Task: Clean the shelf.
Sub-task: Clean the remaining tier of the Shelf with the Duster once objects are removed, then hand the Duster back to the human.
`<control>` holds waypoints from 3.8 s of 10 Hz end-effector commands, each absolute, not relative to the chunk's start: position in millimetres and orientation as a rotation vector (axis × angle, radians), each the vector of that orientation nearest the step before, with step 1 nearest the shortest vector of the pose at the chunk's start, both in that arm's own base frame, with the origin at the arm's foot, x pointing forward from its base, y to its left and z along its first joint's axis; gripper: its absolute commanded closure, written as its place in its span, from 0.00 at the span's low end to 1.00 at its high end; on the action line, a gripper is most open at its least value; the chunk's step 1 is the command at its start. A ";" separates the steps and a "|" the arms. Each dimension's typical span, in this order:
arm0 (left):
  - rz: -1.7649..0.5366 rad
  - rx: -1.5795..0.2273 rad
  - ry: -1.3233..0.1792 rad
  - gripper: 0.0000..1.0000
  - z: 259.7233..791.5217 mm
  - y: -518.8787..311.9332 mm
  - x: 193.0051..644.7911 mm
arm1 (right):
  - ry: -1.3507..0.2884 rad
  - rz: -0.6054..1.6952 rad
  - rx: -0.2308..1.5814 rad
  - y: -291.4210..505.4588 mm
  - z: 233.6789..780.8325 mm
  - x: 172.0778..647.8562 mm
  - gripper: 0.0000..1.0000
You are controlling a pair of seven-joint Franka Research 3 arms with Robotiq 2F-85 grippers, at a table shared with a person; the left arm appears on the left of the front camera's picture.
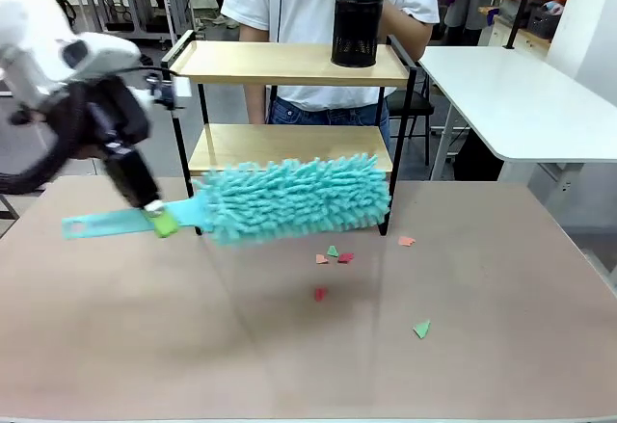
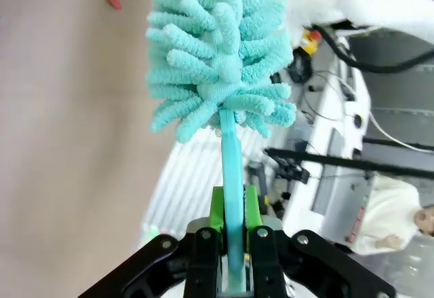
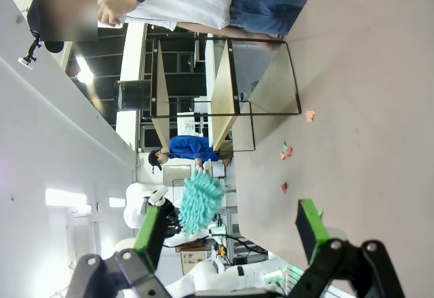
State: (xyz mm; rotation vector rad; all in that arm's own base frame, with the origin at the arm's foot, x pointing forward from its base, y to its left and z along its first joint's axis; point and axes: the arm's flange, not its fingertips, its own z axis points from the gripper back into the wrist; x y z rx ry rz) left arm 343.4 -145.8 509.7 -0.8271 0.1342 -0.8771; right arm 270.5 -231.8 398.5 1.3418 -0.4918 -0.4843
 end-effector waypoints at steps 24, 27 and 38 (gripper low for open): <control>0.108 -1.416 -0.274 0.88 439.3 230.5 264.6 | -0.500 -0.469 1.345 -231.7 400.2 270.0 0.00; 0.133 -1.408 -0.263 0.88 436.2 230.5 267.4 | -0.425 -0.261 1.360 -206.6 411.8 281.3 0.00; -0.830 -1.275 0.302 0.88 538.4 42.4 254.2 | -0.157 0.785 1.086 81.4 516.3 244.9 0.00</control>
